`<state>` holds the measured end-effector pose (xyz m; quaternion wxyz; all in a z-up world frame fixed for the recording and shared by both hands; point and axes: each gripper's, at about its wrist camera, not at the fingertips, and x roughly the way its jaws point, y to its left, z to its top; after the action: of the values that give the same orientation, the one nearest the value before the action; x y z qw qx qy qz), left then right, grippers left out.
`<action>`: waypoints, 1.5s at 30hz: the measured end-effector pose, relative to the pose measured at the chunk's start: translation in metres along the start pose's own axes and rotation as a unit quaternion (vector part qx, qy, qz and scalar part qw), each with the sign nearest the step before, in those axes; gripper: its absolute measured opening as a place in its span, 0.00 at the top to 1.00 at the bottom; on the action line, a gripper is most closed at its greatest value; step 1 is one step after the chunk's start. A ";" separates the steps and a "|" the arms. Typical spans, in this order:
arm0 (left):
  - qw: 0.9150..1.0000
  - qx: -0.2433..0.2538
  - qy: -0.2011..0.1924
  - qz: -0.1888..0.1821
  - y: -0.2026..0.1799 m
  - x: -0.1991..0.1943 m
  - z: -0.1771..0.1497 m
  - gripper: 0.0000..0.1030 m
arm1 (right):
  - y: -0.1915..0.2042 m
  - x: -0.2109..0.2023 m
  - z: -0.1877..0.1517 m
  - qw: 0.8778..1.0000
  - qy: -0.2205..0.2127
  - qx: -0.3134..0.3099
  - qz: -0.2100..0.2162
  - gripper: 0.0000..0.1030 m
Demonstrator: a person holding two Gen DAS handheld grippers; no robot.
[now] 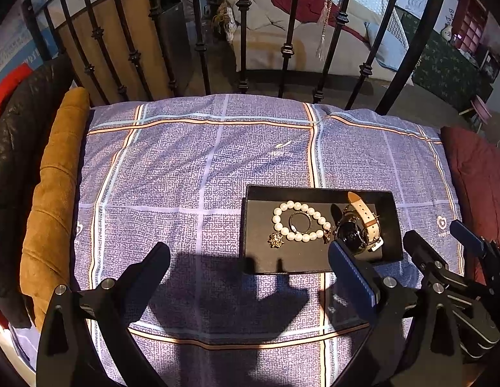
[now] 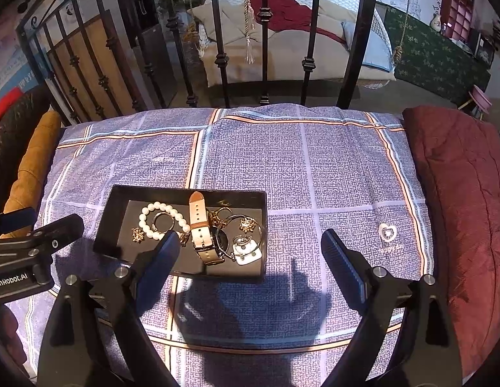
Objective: Organize jewelry
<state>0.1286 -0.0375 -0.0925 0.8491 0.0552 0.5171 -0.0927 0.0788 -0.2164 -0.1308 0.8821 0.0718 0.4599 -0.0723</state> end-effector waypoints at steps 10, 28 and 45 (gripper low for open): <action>1.000 -0.001 0.002 0.001 0.001 0.001 0.000 0.06 | 0.000 0.000 0.001 1.000 0.002 0.000 0.000 0.14; 1.000 0.004 0.001 0.008 -0.001 0.001 0.000 0.06 | 0.001 0.002 0.000 1.000 0.003 -0.001 -0.001 0.14; 1.000 0.004 0.000 0.014 -0.002 0.000 -0.001 0.06 | 0.001 0.001 -0.001 1.000 0.002 -0.002 -0.002 0.14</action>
<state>0.1272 -0.0390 -0.0935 0.8499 0.0659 0.5161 -0.0834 0.0786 -0.2153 -0.1322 0.8812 0.0691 0.4619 -0.0730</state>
